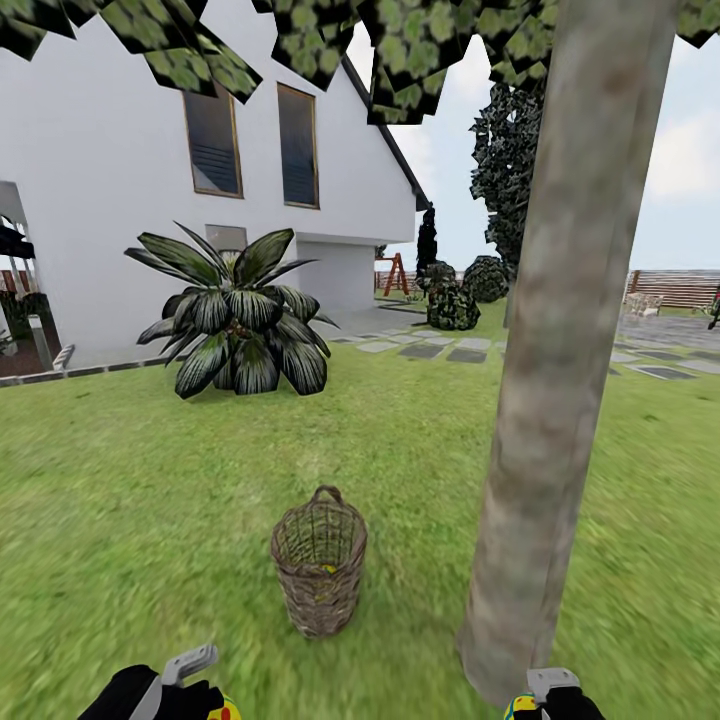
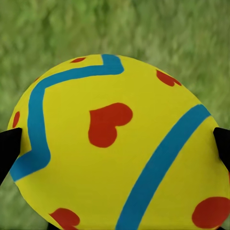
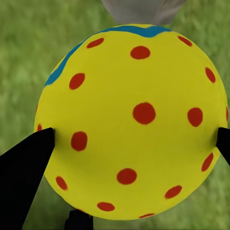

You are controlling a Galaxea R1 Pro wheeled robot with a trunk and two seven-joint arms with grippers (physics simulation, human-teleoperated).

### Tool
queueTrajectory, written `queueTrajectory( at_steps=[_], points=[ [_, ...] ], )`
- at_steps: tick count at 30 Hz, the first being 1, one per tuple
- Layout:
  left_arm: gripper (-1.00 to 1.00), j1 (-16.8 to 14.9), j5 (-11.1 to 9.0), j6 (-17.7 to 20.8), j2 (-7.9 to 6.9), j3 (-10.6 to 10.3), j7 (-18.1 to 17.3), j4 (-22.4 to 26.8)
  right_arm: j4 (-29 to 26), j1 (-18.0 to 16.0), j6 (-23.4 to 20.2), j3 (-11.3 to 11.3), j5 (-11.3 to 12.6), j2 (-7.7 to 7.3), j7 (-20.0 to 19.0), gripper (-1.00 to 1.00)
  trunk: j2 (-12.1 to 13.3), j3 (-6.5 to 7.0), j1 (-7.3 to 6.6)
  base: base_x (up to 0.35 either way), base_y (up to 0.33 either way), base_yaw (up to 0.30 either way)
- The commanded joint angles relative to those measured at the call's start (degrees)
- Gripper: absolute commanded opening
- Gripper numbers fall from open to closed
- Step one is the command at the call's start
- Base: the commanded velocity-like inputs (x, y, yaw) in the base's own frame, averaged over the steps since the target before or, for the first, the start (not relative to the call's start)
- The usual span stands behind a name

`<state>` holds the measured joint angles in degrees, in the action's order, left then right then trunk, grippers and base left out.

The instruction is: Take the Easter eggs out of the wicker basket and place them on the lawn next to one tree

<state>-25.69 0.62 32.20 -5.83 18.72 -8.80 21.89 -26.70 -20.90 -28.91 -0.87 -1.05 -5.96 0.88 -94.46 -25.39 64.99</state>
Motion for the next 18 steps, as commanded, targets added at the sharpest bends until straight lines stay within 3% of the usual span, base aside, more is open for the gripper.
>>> queueTrajectory(
  at_steps=[1, 18],
  points=[
    [-1.0, -0.03, 0.08, 0.38, 0.03, 0.36, -0.26, 0.1, -0.1, -0.02, -0.31, -0.09, -0.1, -0.01, 0.09, -1.0, -0.45, -0.25, 0.22, 0.0, 0.0, 0.0],
    [-1.0, -0.02, 0.08, 0.33, 0.03, 0.36, -0.26, 0.26, -0.1, -0.02, -0.27, -0.27, -0.11, -0.01, 0.09, -1.0, -7.27, -3.31, 3.96, 0.0, 0.0, 0.0]
  ],
)
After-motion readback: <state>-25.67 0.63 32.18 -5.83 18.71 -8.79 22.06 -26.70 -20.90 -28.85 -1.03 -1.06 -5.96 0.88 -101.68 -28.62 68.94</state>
